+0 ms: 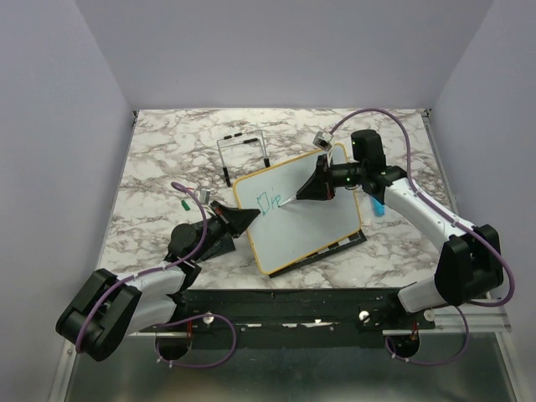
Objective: Write a sentence on the whiteboard
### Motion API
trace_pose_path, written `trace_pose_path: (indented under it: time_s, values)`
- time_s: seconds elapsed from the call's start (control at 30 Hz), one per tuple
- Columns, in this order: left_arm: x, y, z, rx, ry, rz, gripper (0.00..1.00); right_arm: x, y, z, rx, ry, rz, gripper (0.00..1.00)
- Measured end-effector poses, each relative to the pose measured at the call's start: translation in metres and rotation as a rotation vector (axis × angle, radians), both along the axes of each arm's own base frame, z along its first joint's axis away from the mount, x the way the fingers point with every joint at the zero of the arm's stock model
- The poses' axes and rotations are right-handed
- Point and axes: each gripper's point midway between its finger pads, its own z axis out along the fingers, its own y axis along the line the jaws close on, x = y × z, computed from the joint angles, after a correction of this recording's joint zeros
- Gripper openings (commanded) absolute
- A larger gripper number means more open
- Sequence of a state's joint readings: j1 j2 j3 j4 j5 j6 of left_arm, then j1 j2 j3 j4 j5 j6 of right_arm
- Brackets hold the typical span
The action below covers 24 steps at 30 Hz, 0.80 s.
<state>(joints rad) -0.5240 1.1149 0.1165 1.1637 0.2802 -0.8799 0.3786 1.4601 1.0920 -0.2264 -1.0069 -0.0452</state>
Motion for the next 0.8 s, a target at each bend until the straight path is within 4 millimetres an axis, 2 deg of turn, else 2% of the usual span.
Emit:
trace_pose_path:
  time_s: [0.3, 0.53, 0.8]
  values:
    - [0.0, 0.0, 0.0, 0.002, 0.0, 0.0, 0.0, -0.001, -0.003, 0.001, -0.004, -0.002, -0.011, 0.01]
    - [0.0, 0.0, 0.0, 0.002, 0.0, 0.0, 0.0, 0.006, -0.013, 0.007, 0.0, -0.024, -0.047, 0.01]
    - [-0.001, 0.0, 0.001, 0.005, -0.007, -0.001, 0.0, 0.006, -0.017, 0.018, 0.012, -0.06, -0.055, 0.01]
